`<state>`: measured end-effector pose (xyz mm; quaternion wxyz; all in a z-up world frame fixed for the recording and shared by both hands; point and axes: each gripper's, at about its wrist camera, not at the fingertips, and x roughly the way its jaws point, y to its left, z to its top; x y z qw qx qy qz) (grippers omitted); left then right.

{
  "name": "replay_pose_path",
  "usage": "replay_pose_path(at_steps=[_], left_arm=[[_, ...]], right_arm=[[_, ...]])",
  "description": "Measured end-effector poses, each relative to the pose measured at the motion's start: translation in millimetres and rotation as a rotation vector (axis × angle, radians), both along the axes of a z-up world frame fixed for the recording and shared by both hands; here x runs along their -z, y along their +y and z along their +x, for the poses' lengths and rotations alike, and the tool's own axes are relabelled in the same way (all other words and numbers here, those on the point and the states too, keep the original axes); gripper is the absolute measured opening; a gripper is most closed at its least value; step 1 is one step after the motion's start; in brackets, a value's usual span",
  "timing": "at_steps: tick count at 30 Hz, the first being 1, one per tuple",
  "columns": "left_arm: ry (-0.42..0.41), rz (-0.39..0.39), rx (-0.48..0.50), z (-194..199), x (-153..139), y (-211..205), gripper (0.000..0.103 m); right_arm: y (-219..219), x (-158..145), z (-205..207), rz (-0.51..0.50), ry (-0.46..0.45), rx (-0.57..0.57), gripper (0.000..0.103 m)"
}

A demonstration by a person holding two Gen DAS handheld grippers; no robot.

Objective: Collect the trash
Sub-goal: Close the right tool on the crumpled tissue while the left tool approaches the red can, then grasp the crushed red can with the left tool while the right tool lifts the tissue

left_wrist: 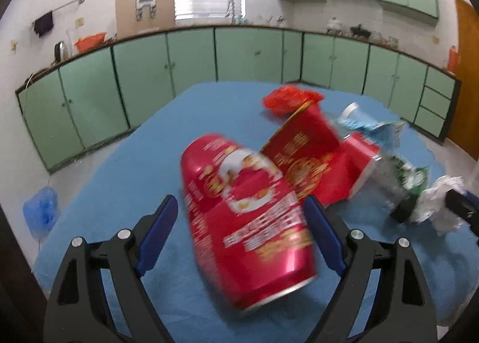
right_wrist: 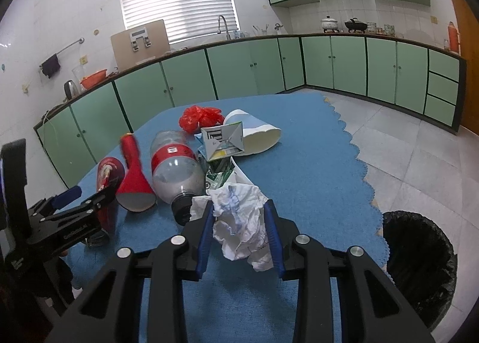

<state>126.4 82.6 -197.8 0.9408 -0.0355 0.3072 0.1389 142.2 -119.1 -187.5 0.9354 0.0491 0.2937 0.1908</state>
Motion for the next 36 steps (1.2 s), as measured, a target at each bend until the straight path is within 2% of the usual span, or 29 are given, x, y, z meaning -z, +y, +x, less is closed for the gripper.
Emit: replay_pose_path(at_steps=[3, 7, 11, 14, 17, 19, 20, 23, 25, 36], left_arm=[[0.032, -0.023, -0.034, -2, 7, 14, 0.084], [0.032, -0.026, -0.075, -8, 7, 29, 0.083], [0.017, 0.004, -0.07, -4, -1, 30, 0.083], [0.049, 0.027, -0.055, 8, 1, 26, 0.081], [0.083, 0.029, -0.051, 18, 5, 26, 0.071], [0.099, 0.014, -0.053, 22, 7, 30, 0.057], [0.103, 0.01, -0.053, 23, 7, 32, 0.054], [0.09, -0.019, -0.056, 20, 6, 41, 0.045], [0.071, -0.018, -0.05, 17, 3, 44, 0.036], [0.011, -0.053, 0.008, 13, -15, 42, 0.02]], right_arm=[[0, 0, 0, -0.001, 0.0, -0.002, 0.033], [0, 0, 0, -0.001, 0.002, -0.002, 0.033], [0, 0, 2, 0.001, 0.009, -0.003, 0.033], [-1, -1, 4, -0.003, 0.006, -0.005, 0.033], [-2, 0, 4, -0.002, 0.006, -0.003, 0.033], [-3, 1, 5, 0.001, 0.01, 0.0, 0.033], [-4, 1, 5, 0.002, 0.012, 0.0, 0.033], [-3, 2, 6, 0.002, 0.013, -0.004, 0.033], [-3, 1, 6, 0.002, 0.013, -0.008, 0.033], [-9, -20, -1, 0.008, -0.039, -0.015, 0.024]])
